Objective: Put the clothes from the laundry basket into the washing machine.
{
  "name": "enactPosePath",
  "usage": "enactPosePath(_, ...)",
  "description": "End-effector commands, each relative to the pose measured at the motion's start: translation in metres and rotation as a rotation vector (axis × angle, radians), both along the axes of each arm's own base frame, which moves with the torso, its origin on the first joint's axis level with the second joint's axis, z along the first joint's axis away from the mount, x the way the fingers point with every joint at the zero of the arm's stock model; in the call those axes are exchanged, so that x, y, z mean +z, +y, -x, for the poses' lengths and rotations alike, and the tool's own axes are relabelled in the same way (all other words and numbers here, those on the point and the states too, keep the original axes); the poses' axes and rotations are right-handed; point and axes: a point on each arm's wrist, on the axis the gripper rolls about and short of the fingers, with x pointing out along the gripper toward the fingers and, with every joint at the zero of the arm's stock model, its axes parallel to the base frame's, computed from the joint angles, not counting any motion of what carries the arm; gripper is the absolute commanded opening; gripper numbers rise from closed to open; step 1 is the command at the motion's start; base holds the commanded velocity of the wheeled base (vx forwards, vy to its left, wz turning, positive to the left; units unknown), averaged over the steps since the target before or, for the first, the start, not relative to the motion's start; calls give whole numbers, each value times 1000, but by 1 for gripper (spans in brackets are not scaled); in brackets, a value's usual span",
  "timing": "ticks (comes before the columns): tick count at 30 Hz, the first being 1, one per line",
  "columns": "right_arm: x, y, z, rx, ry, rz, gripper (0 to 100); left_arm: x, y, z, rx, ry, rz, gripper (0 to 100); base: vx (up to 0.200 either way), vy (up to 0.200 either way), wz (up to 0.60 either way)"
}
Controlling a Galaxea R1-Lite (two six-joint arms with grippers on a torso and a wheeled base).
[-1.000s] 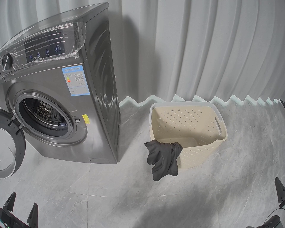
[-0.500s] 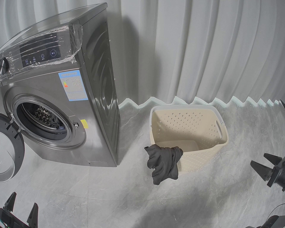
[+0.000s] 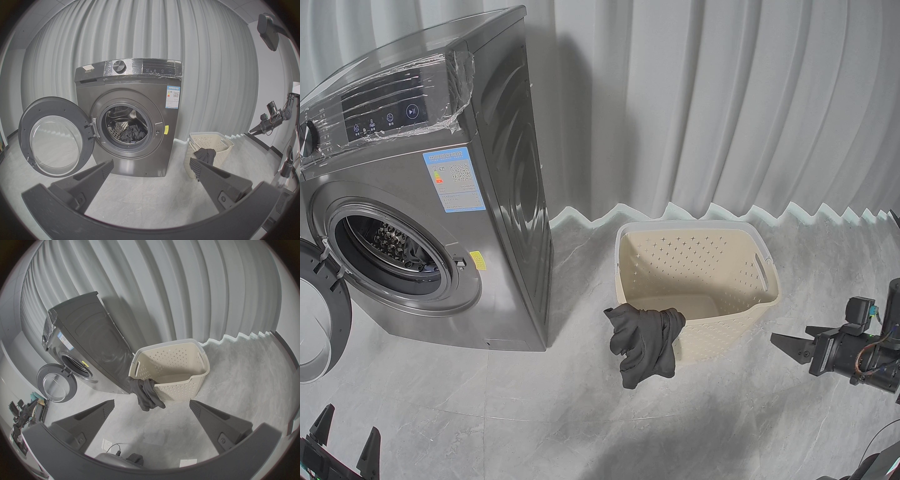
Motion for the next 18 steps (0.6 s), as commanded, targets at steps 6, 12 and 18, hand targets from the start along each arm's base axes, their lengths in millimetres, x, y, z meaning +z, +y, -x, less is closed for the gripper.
enactPosePath(6,-36,36,-51,-31,102,35,100,-5,0,0,-1,1,5,100,0,0,0)
enactPosePath(12,-48,58,-69,-30,137,43,100,-5,0,0,-1,1,5,100,0,0,0)
enactPosePath(18,-55,68,-91,-43,151,25,100,-4,0,0,0,3,6,100,0,0,0)
